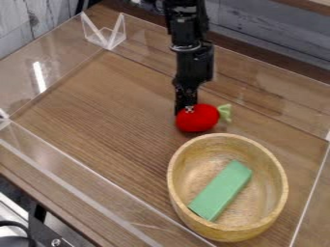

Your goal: Move the red object to the right side of the table

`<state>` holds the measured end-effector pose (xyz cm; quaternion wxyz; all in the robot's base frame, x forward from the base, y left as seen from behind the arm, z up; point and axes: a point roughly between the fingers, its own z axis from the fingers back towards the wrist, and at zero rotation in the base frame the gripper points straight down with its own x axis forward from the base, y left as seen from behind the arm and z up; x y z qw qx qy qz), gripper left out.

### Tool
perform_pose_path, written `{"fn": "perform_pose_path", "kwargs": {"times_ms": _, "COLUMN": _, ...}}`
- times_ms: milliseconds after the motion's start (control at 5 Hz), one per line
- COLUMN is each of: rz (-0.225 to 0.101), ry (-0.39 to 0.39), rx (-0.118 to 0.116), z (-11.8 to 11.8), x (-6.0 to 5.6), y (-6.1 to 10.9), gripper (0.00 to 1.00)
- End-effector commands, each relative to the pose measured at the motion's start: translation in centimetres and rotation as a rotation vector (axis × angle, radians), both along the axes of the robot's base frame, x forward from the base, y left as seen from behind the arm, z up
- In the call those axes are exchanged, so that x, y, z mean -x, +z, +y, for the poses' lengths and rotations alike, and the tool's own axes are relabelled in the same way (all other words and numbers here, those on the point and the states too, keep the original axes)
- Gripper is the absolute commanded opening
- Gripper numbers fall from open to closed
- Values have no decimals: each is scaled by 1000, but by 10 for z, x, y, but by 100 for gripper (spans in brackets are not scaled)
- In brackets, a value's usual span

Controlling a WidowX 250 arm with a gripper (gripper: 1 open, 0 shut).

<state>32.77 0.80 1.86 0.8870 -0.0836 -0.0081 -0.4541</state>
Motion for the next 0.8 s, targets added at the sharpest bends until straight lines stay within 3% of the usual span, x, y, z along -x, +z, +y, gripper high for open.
{"fn": "perform_pose_path", "kwargs": {"times_ms": 0, "rz": -41, "ry": -11, "rx": 0, "z": -11, "x": -9, "y": 11, "gripper": 0}}
{"fn": "perform_pose_path", "kwargs": {"times_ms": 600, "rz": -74, "ry": -1, "rx": -8, "z": -40, "x": -28, "y": 12, "gripper": 0}}
